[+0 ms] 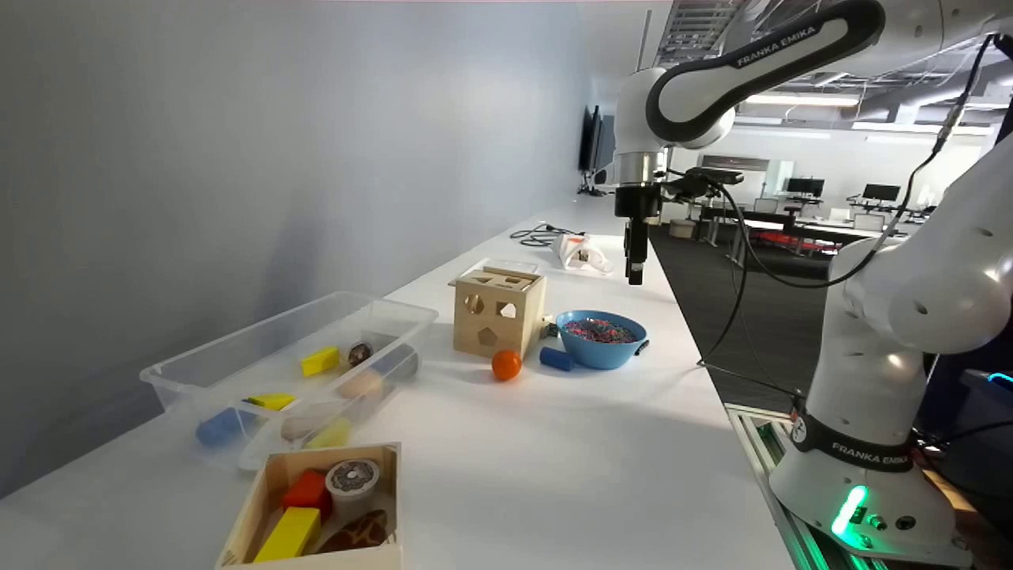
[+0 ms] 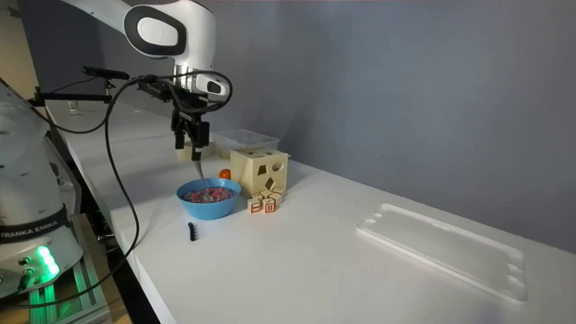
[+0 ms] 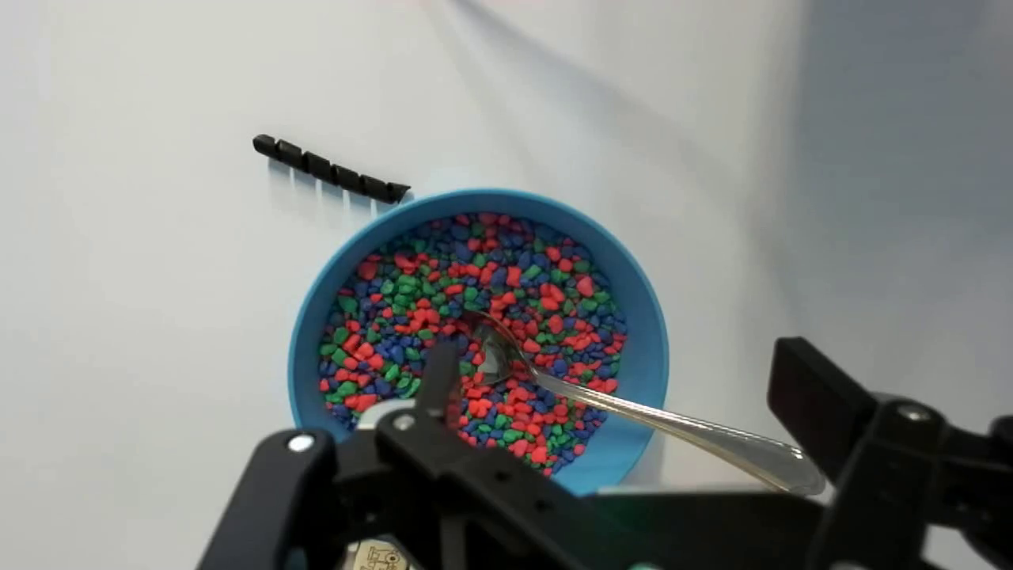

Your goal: Pour the coffee pods into the transparent container

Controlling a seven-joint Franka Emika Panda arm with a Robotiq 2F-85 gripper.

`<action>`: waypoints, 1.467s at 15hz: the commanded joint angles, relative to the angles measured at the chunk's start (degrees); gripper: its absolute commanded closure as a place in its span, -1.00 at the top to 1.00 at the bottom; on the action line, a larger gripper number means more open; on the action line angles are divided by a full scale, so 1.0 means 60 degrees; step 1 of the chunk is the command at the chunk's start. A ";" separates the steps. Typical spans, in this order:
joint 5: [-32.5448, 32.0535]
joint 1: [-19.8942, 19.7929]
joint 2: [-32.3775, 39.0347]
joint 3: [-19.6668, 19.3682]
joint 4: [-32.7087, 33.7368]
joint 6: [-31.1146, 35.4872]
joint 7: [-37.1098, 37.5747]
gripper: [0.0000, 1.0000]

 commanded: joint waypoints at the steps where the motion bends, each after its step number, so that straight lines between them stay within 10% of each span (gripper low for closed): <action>1: 0.0258 -0.0060 0.0043 0.0112 0.0090 0.0177 0.0092 1.00; 14: 0.1815 0.2938 -0.0076 0.2473 0.1310 0.1443 -0.0299 1.00; 22: 0.1698 0.2837 0.0329 0.3081 0.1547 0.0711 0.1185 1.00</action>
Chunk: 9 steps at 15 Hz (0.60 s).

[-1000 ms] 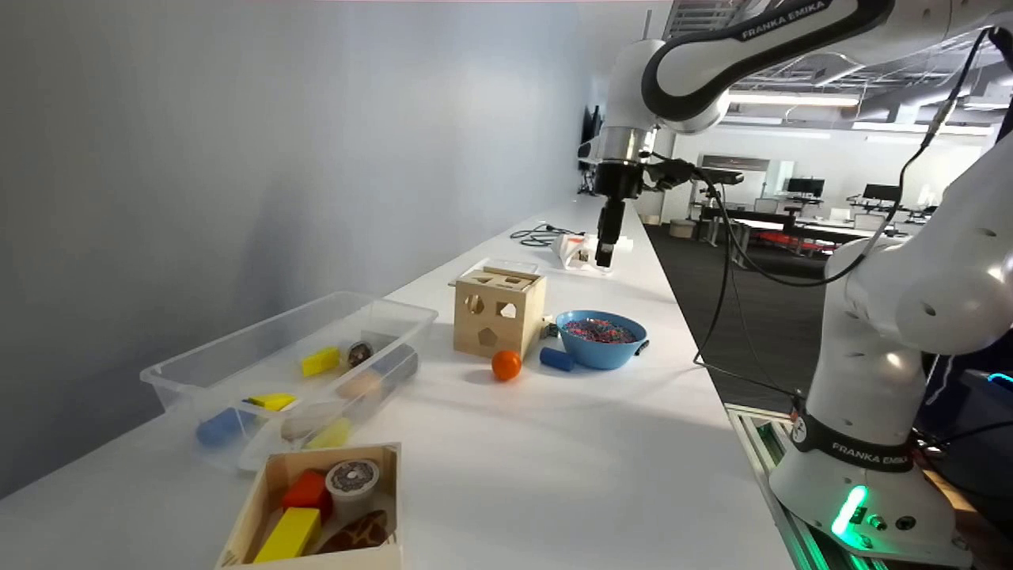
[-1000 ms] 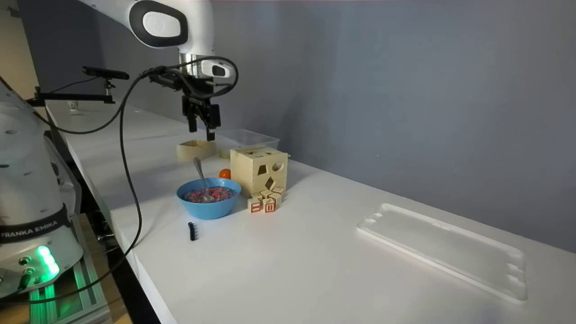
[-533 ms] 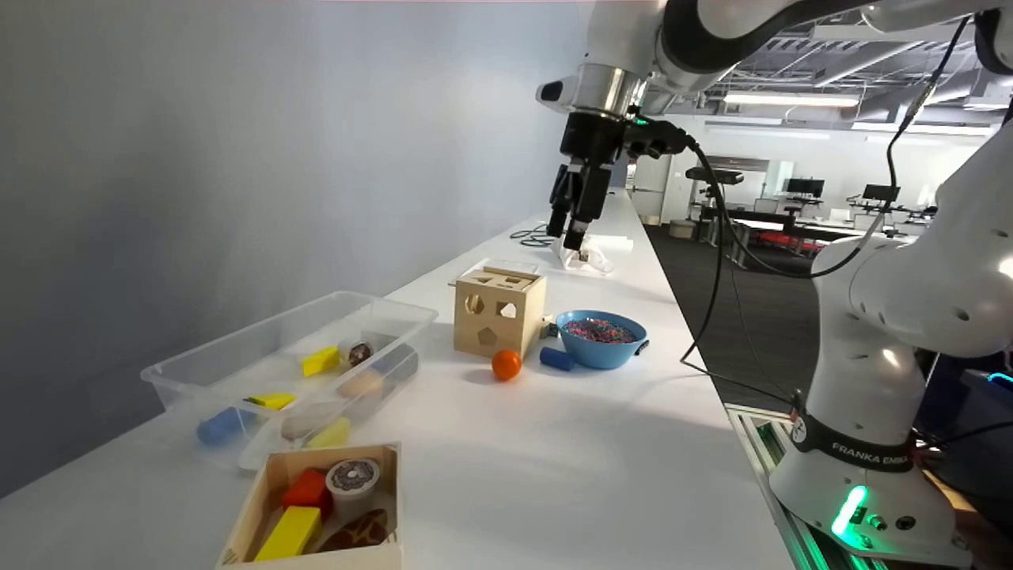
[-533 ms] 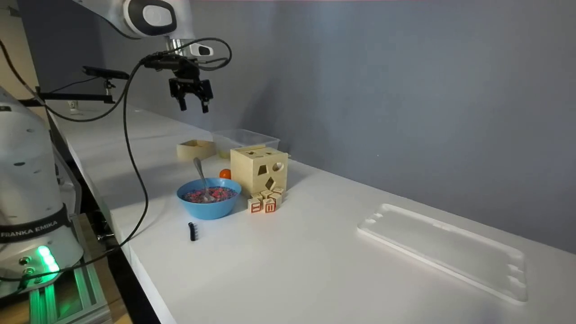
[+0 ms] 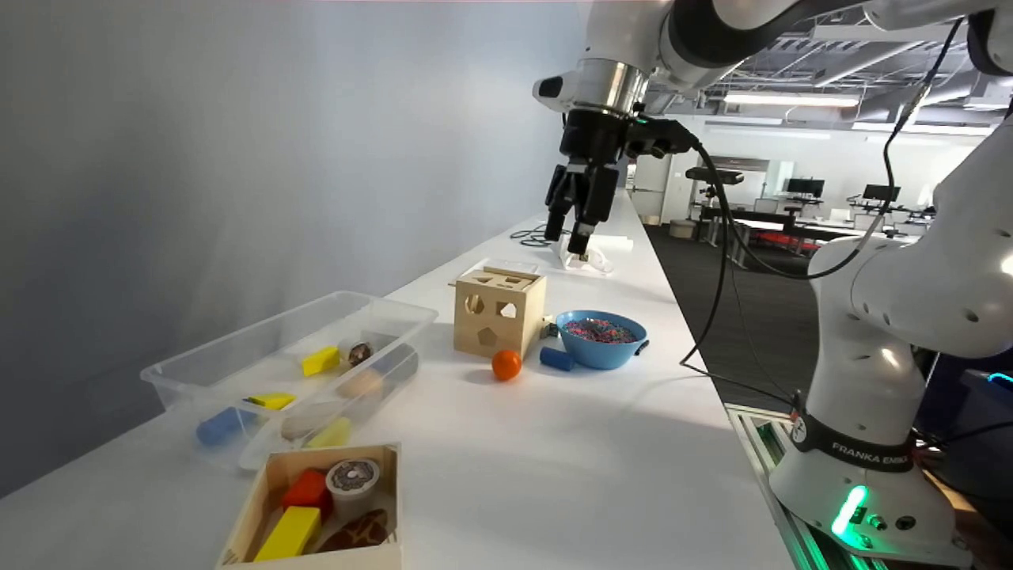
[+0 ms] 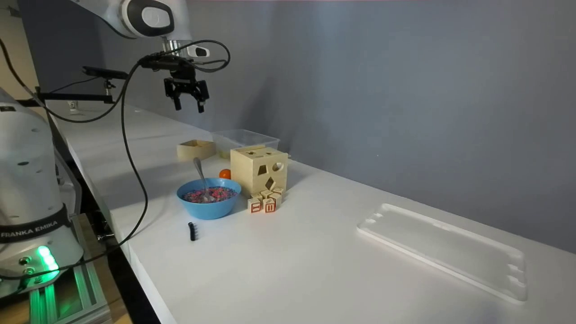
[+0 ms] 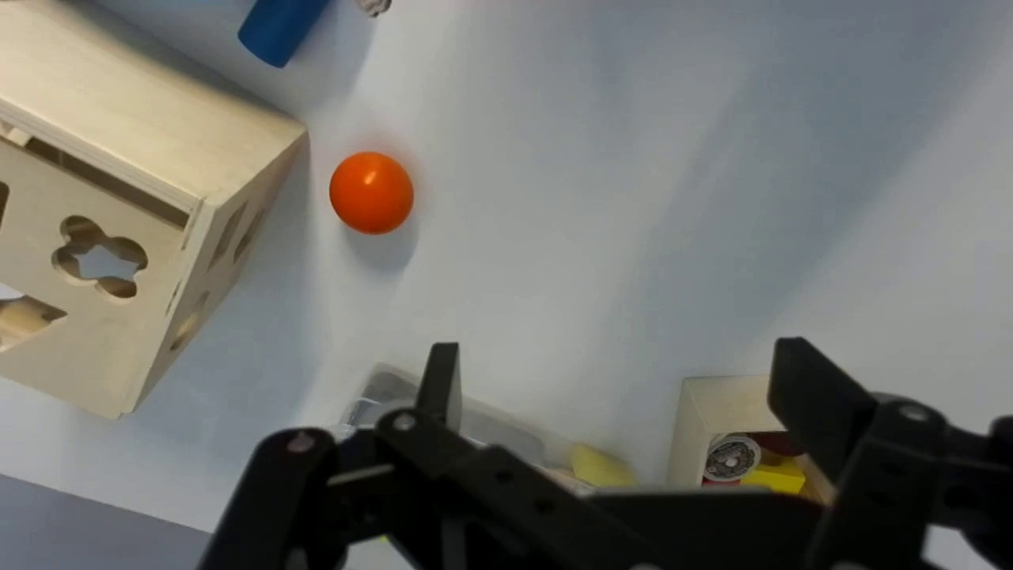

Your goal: Pour the coffee pods into the transparent container

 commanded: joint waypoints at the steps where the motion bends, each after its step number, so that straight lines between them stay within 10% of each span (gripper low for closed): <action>1: 0.1146 0.0424 0.0502 0.0508 0.0378 -0.0662 0.1278 1.00; 5: 0.2820 0.1136 0.1310 0.1515 0.0719 -0.0322 0.2551 1.00; 9: 0.1563 0.0691 0.2096 0.2864 0.1130 -0.0582 0.5314 1.00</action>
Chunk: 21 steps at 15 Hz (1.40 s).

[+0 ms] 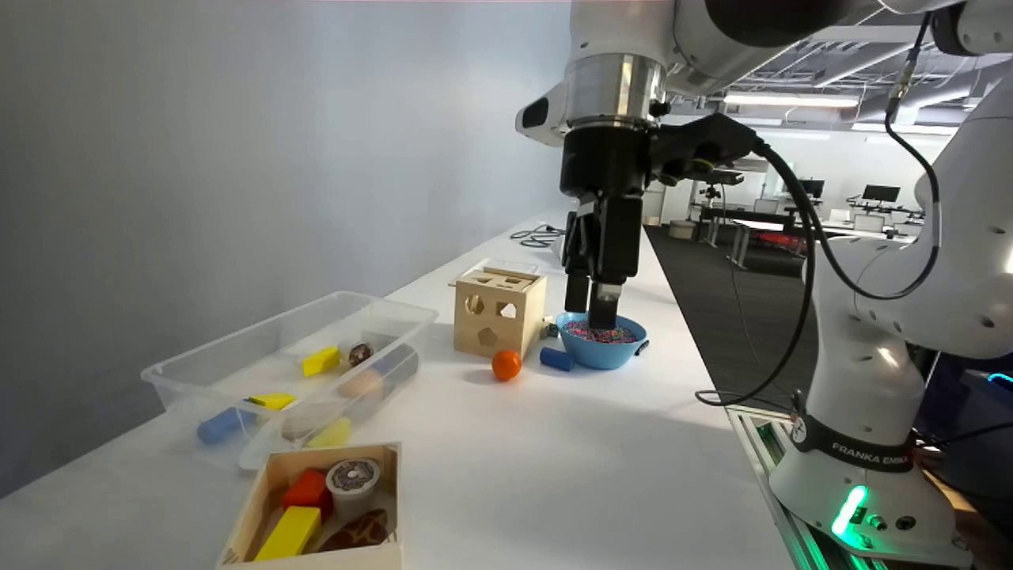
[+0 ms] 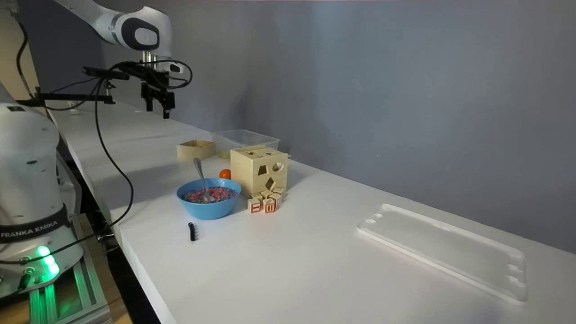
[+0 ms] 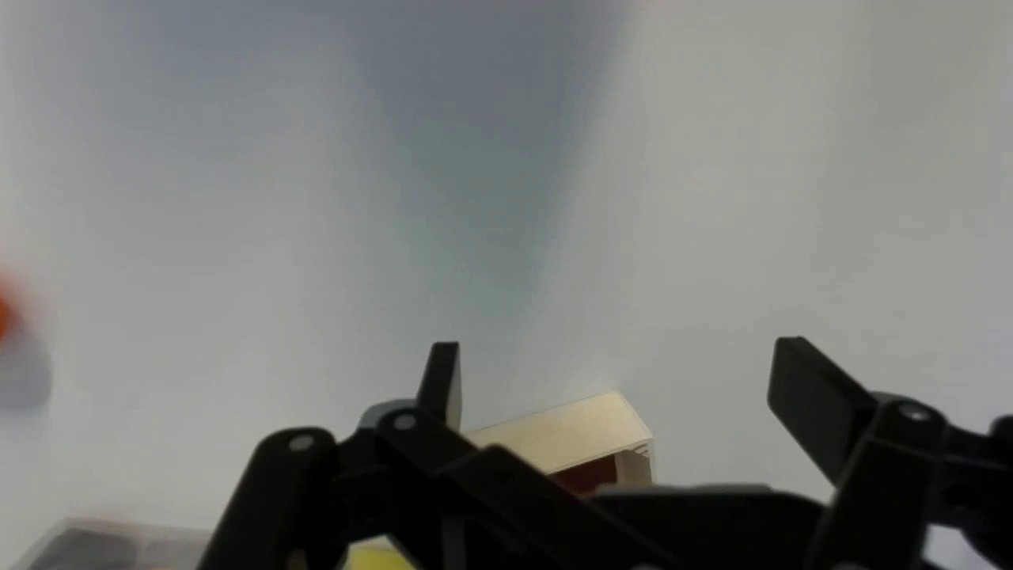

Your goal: Pour the coffee pods into the transparent container

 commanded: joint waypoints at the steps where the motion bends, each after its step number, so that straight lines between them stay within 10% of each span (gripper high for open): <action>1: -0.0654 -0.0228 0.0714 0.0736 0.0428 -0.0174 0.1478 1.00; 6: -0.0384 0.0029 0.0672 0.0646 0.0262 -0.0028 0.0682 1.00; 14: -0.2058 -0.0918 0.3269 0.1362 0.1618 0.0428 0.6048 1.00; 21: -0.3306 -0.0370 0.5842 0.0672 0.3985 0.0049 1.0323 1.00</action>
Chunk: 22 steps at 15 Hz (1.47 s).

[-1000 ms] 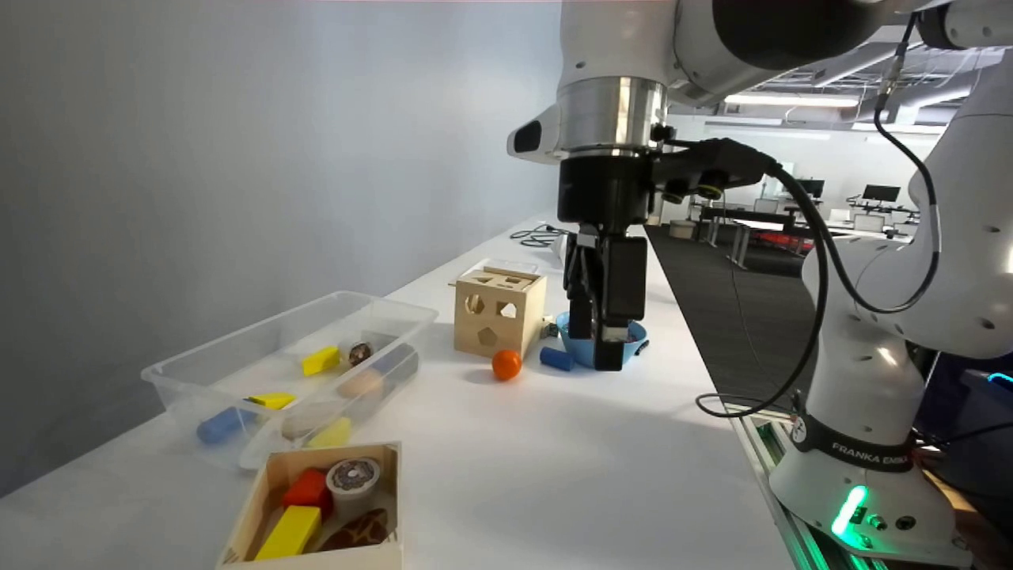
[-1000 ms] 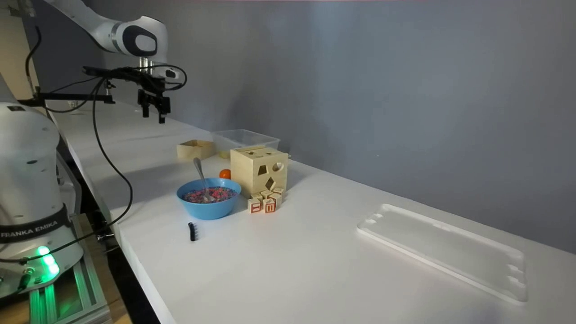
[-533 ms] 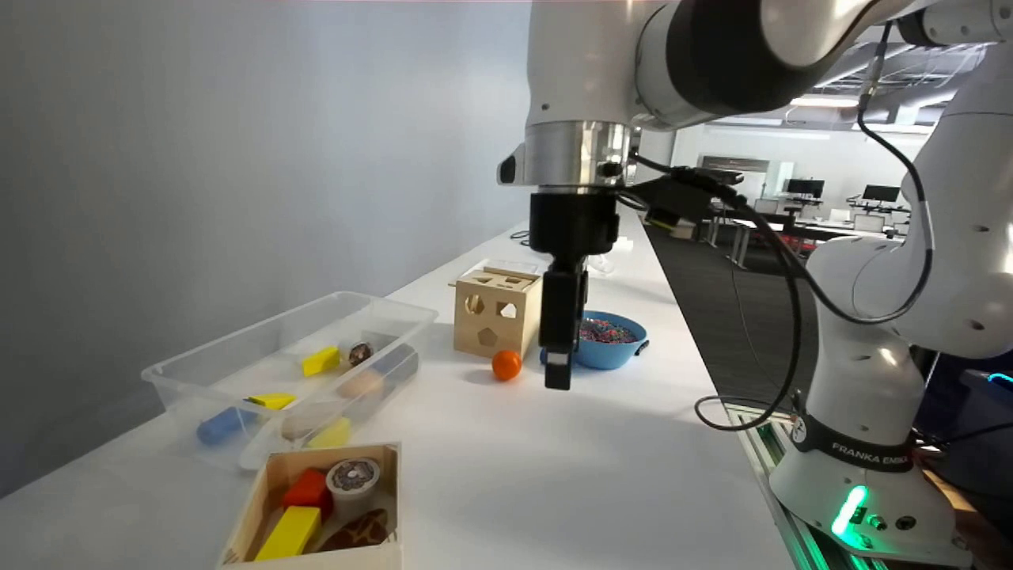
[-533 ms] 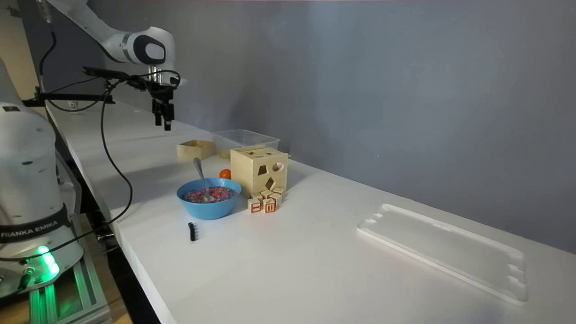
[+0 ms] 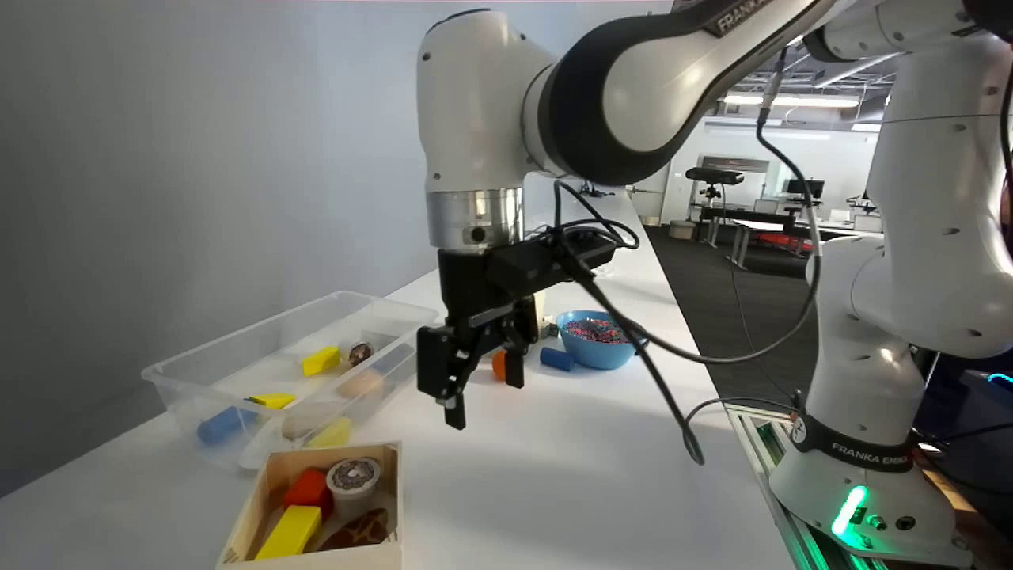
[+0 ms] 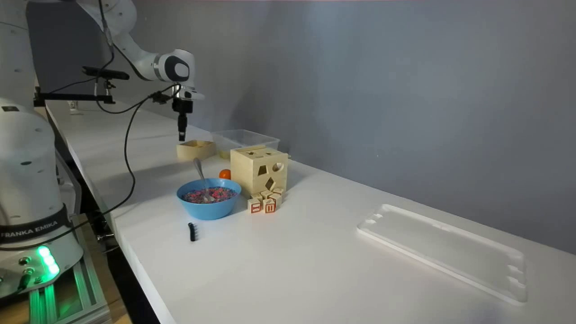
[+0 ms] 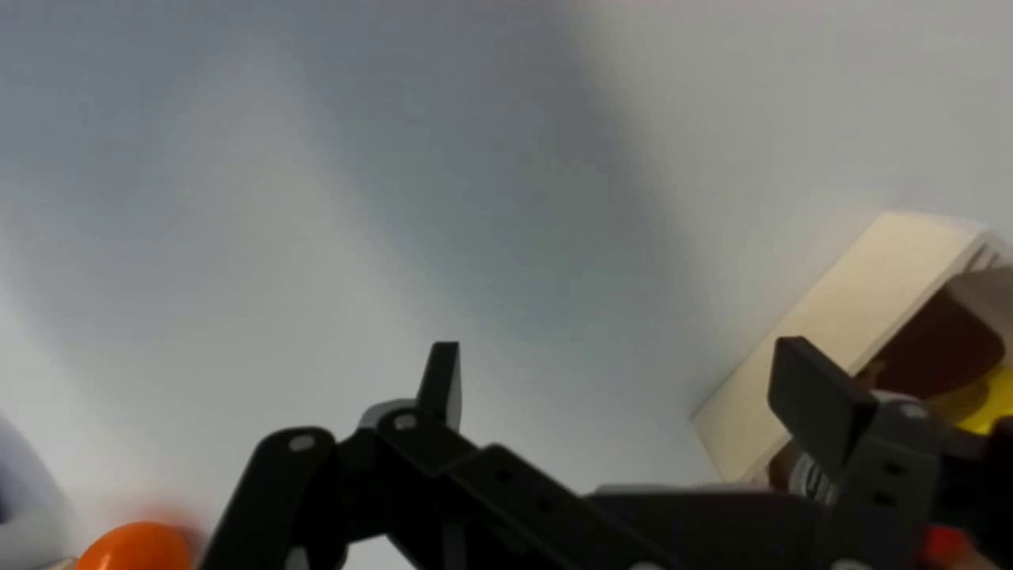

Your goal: Pour the coffee pods into the transparent container

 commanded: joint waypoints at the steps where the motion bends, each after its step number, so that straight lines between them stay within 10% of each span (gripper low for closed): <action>1: -0.0773 0.0550 0.1442 -0.0392 0.1632 -0.0425 0.2251 1.00; 15: -0.0548 0.1487 0.2409 -0.0676 0.1955 0.1426 0.2826 1.00; 22: -0.0527 0.1775 0.2612 -0.0796 0.1876 0.1653 0.3238 -0.05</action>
